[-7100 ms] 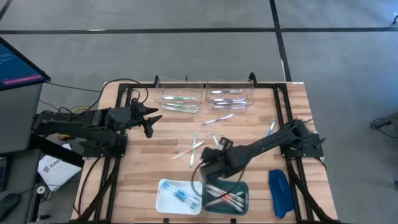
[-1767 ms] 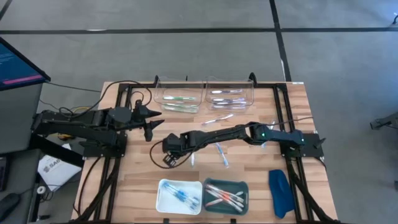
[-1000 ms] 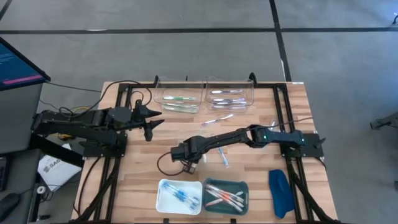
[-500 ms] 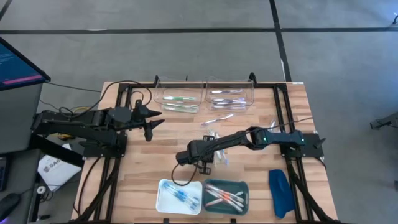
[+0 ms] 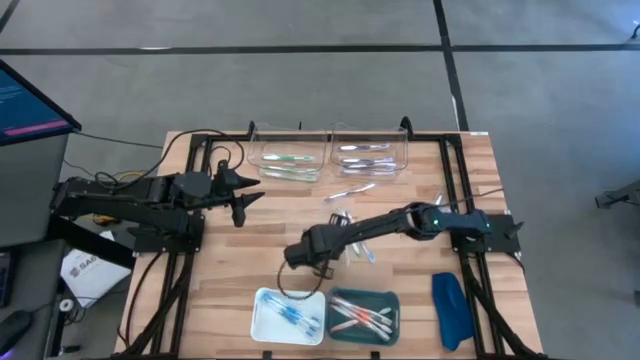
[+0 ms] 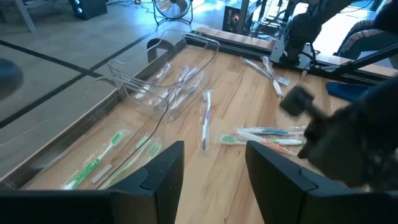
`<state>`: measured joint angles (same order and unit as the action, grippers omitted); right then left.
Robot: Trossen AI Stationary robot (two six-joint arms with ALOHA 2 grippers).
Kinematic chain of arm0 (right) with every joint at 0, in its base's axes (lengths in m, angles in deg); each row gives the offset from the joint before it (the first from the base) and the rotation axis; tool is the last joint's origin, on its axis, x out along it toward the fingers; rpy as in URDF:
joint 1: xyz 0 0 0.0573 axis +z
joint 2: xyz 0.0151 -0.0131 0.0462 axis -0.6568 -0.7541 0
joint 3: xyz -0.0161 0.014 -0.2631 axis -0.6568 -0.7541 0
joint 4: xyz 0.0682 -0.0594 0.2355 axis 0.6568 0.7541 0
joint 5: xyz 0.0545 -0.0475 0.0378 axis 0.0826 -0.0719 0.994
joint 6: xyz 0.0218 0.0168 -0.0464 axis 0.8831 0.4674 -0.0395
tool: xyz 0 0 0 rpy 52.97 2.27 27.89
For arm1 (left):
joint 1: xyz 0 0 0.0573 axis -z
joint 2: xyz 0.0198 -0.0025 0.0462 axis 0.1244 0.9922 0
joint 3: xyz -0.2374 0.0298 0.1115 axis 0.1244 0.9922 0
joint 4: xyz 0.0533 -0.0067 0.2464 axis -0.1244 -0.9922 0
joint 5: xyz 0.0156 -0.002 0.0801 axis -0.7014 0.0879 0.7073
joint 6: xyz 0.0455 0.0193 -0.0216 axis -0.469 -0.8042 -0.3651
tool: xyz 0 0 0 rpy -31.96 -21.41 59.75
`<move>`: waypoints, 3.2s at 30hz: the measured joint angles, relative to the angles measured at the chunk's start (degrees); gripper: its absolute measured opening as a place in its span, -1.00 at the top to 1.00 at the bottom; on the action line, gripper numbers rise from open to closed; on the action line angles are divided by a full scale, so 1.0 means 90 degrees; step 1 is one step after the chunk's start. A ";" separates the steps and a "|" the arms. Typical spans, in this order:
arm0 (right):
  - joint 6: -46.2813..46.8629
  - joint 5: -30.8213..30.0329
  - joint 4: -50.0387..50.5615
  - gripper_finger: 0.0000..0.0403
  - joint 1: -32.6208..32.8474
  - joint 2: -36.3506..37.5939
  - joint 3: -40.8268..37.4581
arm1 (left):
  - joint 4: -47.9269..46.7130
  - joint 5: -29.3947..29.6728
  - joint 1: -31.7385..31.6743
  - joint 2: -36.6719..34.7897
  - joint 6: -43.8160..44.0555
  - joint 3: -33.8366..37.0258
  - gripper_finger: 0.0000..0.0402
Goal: Pick & Place Toothbrushes
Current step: Put the orange toothbrush into the green bin
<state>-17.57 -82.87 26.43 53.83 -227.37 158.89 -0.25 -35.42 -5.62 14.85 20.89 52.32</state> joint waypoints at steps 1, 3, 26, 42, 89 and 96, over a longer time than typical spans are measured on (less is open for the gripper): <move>0.0490 -0.0049 -0.0012 1.00 -0.0031 0.0140 0.0006 | 0.0001 0.0000 -0.0001 0.0000 0.0000 0.0000 0.16; 0.1169 -0.0066 -0.0015 1.00 -0.0086 0.0403 0.0008 | 0.0001 -0.0001 -0.0001 0.0000 0.0002 0.0000 0.16; 0.2913 -0.0096 0.0003 1.00 0.0487 0.1862 -0.1953 | 0.0026 -0.0002 0.0002 -0.0002 0.0010 0.0083 0.16; 0.4490 -0.0127 -0.4928 1.00 -0.0123 0.4211 -0.5890 | 0.0210 -0.0002 0.0002 -0.0001 0.0017 0.0083 0.16; 0.3436 0.0575 -0.4966 0.96 -0.0248 0.2908 -0.5673 | 0.0290 -0.0004 0.0002 0.0000 -0.0107 0.0085 0.16; 0.2141 0.0004 -0.4179 1.00 0.0009 0.2916 -0.4587 | 0.0287 -0.0002 0.0002 0.0000 -0.0119 0.0085 0.16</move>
<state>1.70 -82.83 -11.18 53.91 -201.12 117.60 2.33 -35.44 -5.60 14.85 19.82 53.09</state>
